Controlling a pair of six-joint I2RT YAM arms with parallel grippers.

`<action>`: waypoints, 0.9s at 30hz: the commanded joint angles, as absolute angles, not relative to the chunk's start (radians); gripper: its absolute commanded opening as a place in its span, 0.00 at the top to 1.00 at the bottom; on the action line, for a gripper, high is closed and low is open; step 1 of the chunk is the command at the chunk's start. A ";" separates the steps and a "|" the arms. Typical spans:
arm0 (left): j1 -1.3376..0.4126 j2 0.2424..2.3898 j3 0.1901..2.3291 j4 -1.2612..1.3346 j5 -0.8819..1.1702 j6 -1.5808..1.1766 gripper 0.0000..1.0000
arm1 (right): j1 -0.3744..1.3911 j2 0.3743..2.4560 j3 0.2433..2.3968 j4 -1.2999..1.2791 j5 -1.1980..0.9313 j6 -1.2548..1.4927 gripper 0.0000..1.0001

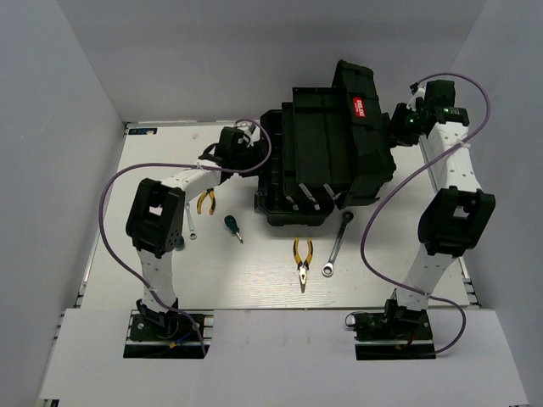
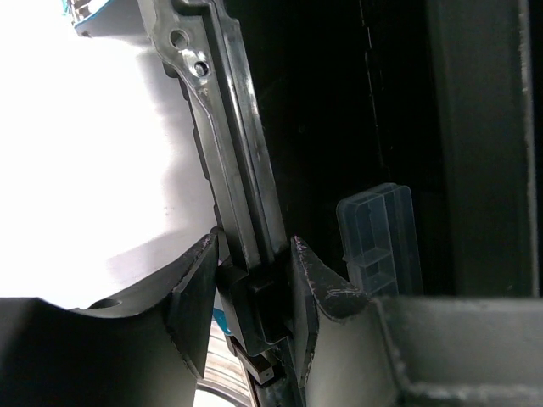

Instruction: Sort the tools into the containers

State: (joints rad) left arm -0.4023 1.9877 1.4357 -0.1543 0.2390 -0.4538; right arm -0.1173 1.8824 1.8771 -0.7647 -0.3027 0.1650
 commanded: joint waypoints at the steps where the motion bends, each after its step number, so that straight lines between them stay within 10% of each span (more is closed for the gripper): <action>1: -0.282 1.944 1.443 -0.278 0.104 -0.397 0.93 | -0.209 1.910 2.002 -0.647 0.038 0.005 1.00; 12: -0.264 1.944 1.405 -0.258 0.149 -0.397 0.80 | -0.221 1.947 2.005 -0.683 0.123 -0.075 1.00; 14: -0.264 1.944 1.416 -0.249 0.162 -0.397 0.68 | -0.222 1.922 1.982 -0.680 0.092 -0.078 0.59; 17: -0.264 1.953 1.446 -0.258 0.202 -0.397 0.55 | -0.225 1.881 1.970 -0.689 0.035 -0.087 0.25; 27: -0.284 1.971 1.436 -0.233 0.256 -0.425 0.55 | -0.222 1.651 1.927 -0.681 0.011 -0.107 0.17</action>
